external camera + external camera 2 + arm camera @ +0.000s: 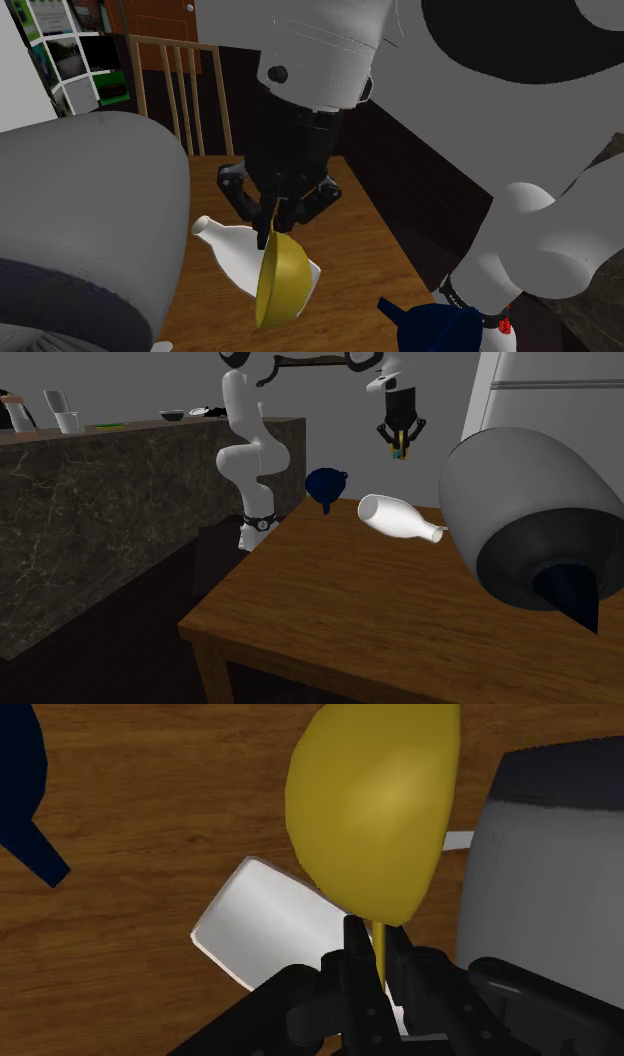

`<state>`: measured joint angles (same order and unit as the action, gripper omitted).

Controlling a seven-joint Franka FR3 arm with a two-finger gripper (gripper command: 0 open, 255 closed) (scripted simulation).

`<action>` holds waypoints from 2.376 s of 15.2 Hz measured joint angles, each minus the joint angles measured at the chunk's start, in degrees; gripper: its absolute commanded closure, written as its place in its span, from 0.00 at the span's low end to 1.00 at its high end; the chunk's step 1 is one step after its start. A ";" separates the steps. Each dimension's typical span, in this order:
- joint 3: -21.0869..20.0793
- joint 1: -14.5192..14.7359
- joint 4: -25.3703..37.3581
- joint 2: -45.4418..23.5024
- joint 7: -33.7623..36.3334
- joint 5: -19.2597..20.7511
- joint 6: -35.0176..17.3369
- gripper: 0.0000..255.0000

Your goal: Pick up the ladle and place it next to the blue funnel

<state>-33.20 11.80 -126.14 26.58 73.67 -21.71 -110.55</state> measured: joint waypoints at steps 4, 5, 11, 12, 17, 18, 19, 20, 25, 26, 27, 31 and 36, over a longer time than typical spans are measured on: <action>-4.82 1.22 2.34 -0.94 6.07 -0.44 -0.29 1.00; -5.96 1.55 2.58 -1.04 7.49 -0.61 -0.53 1.00; -10.21 2.54 1.80 -1.61 11.83 -1.27 -3.16 1.00; -10.50 2.48 1.29 -1.90 11.80 -1.27 -3.96 1.00; -11.67 2.53 -1.96 -2.67 11.48 -1.71 -7.95 1.00; -12.02 2.51 -2.57 -2.93 11.53 -1.76 -8.82 1.00; -12.21 2.59 -3.28 -2.98 11.45 -1.92 -9.57 1.00; -12.43 2.56 -3.98 -3.21 11.31 -1.98 -10.47 1.00; -13.80 2.32 -6.54 -4.65 11.23 -2.06 -14.40 1.00; -14.25 2.26 -6.98 -5.06 11.39 -2.02 -15.26 1.00; -14.60 2.23 -7.59 -5.37 11.43 -2.05 -16.18 1.00; -16.14 1.74 -9.41 -7.26 11.75 -1.68 -19.79 1.00; -17.92 1.03 -11.80 -9.75 12.10 -1.02 -24.43 1.00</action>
<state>-51.12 12.83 -137.93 16.83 85.77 -22.73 -134.98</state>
